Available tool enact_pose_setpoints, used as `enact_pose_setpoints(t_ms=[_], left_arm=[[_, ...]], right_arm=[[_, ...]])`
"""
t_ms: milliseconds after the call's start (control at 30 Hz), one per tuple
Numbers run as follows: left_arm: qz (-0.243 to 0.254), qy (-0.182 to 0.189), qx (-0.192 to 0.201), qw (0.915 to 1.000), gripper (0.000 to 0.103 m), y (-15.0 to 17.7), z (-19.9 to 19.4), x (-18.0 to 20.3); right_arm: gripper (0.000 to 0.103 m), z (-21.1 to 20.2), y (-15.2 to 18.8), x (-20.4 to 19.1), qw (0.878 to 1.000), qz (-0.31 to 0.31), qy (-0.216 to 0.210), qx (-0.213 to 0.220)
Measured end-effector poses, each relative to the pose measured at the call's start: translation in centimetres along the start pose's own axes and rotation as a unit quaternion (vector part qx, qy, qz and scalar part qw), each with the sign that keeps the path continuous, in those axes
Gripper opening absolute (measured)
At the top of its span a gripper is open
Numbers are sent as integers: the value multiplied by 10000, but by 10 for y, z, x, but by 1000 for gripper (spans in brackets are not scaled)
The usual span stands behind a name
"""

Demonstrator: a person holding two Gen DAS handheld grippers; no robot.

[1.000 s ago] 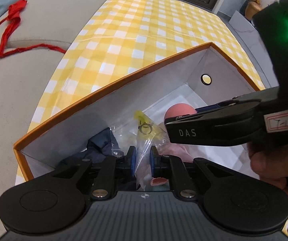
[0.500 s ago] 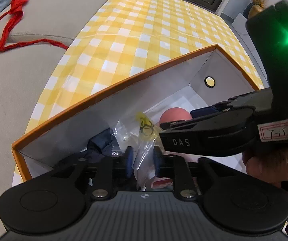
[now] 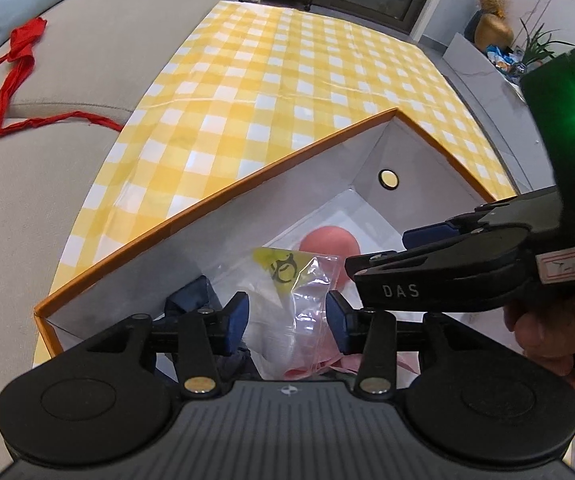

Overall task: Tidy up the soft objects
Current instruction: 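Lower both items into the box and open both tools, then withdraw both open tools from the box back toward the table items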

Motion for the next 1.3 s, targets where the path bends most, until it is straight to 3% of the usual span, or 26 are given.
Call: enact_pose_setpoints(t_ms=[667, 767, 933, 1133, 1300], left_arm=[[543, 320, 622, 9961, 51, 28, -49, 16], [513, 266, 693, 9959, 55, 32, -57, 11], [307, 352, 842, 9954, 76, 38, -71, 2], [425, 322, 926, 9943, 75, 48, -80, 5], [711, 433, 1362, 9872, 74, 65, -104, 22]], right_arm=[[57, -85, 32, -6, 9991, -24, 346, 227], [58, -100, 38, -10, 9989, -10, 349, 321], [58, -123, 54, -12, 9983, 32, 334, 482], [58, -143, 80, -9, 9979, 99, 292, 570], [59, -161, 108, 0, 9971, 194, 253, 694]])
Point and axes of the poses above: each gripper's, at about its wrist camera, not at the fingertips, and z roughly the way its jaws point, x to its right, y to its underside, the point moved 3 cm from there along z, roughly the way its jaws point, and after that the axes turned 6 degrees about -z, right-handed, at the moved point
